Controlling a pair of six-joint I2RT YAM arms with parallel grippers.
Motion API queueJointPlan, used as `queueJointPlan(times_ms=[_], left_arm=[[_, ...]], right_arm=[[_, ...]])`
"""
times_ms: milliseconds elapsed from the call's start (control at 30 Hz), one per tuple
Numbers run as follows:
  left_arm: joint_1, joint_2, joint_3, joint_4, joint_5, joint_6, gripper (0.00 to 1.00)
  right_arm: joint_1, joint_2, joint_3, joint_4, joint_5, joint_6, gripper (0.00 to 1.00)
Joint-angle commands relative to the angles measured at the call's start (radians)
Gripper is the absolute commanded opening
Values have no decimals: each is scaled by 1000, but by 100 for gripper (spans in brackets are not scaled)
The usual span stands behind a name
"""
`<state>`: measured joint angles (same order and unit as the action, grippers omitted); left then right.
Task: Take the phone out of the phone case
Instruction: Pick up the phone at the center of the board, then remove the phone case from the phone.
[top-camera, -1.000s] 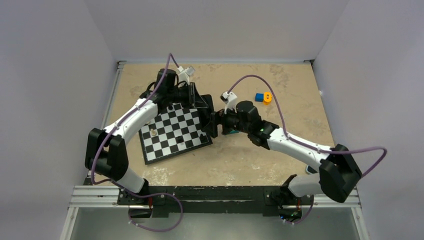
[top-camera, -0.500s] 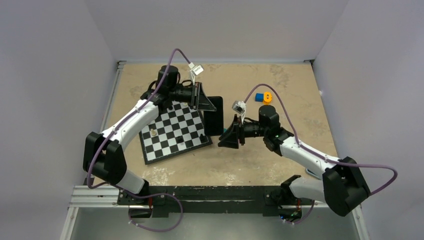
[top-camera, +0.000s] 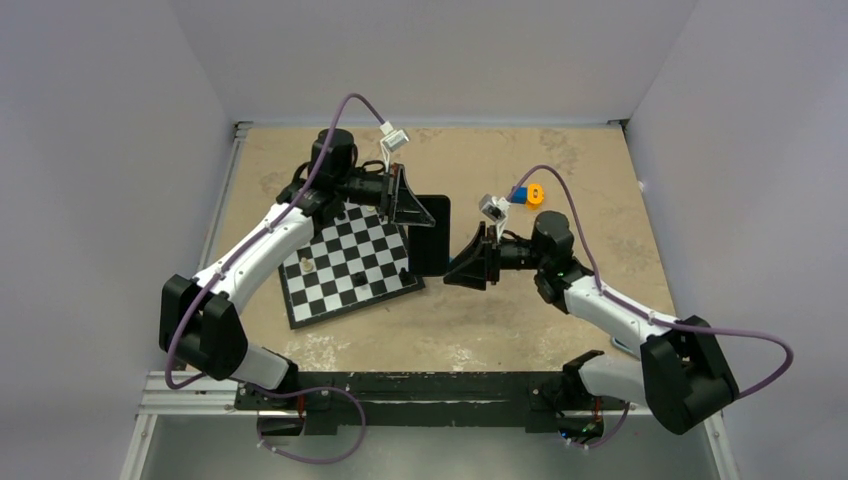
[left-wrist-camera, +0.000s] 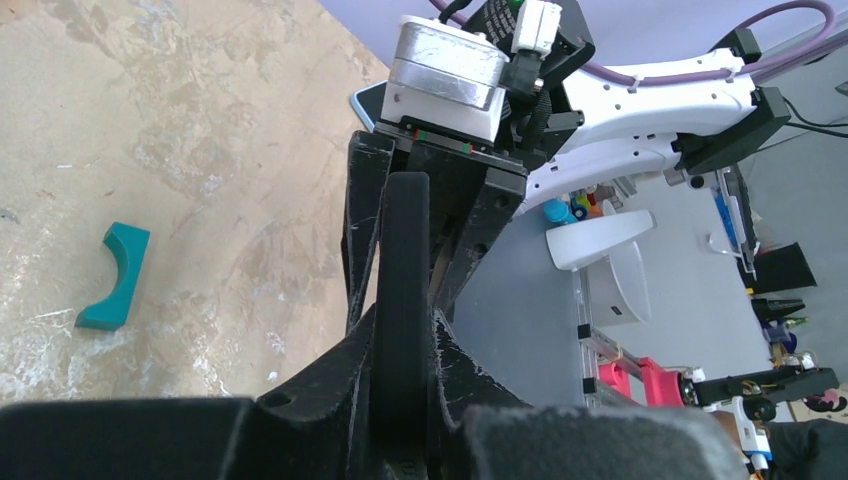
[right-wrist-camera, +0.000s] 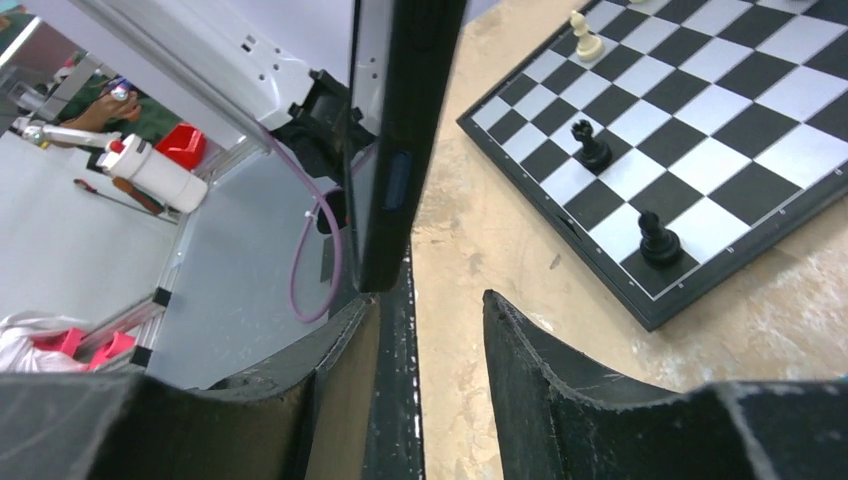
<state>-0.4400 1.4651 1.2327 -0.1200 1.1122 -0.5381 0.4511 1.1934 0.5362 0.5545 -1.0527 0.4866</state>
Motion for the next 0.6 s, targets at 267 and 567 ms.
queueJointPlan(times_ms=[267,567], left_arm=[[-9,-31,31,136,63,-42,0],[-17,-31,31,143,73,-46,0]], right_arm=[[1,-15,-16,249,-89,99,46],[7,27,-16,372,-118,154,35]])
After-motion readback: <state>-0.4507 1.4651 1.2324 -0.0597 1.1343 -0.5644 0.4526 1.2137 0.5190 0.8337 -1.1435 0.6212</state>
